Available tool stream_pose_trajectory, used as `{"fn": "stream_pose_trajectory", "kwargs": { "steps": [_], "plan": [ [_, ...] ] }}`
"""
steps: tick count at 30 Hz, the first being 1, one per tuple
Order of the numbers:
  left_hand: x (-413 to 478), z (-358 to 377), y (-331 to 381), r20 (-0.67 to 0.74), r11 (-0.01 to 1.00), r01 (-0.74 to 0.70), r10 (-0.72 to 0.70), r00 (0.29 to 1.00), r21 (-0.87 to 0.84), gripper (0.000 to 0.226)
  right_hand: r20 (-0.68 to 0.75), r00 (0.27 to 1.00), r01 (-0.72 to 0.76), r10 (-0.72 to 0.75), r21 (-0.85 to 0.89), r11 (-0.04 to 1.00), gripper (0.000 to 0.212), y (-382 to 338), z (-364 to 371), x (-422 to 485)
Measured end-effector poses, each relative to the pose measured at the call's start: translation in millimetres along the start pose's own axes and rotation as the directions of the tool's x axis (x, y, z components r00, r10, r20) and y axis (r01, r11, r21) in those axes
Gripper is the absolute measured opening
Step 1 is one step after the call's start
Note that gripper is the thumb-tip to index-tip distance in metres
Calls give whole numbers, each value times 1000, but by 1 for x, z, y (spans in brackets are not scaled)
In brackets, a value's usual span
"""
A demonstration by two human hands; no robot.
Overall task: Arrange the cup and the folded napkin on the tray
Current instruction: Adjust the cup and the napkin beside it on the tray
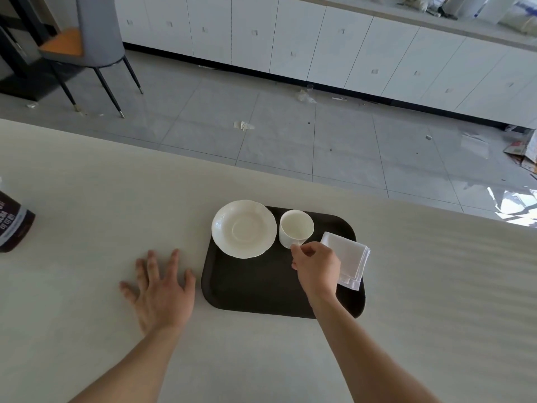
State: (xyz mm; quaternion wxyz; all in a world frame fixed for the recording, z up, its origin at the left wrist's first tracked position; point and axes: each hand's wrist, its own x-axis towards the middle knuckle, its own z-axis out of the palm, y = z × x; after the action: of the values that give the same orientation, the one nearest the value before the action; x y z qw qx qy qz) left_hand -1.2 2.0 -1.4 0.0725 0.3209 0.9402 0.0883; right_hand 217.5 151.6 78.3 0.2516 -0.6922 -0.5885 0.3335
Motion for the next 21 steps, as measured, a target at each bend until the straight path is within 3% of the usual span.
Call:
{"fn": "stream_pose_trajectory", "kwargs": {
  "steps": [21],
  "plan": [
    [0, -1, 1, 8, 1000, 1, -1, 1000, -6, 58, 11, 1000, 14, -15, 77, 997, 24, 7, 5, -5]
  ]
}}
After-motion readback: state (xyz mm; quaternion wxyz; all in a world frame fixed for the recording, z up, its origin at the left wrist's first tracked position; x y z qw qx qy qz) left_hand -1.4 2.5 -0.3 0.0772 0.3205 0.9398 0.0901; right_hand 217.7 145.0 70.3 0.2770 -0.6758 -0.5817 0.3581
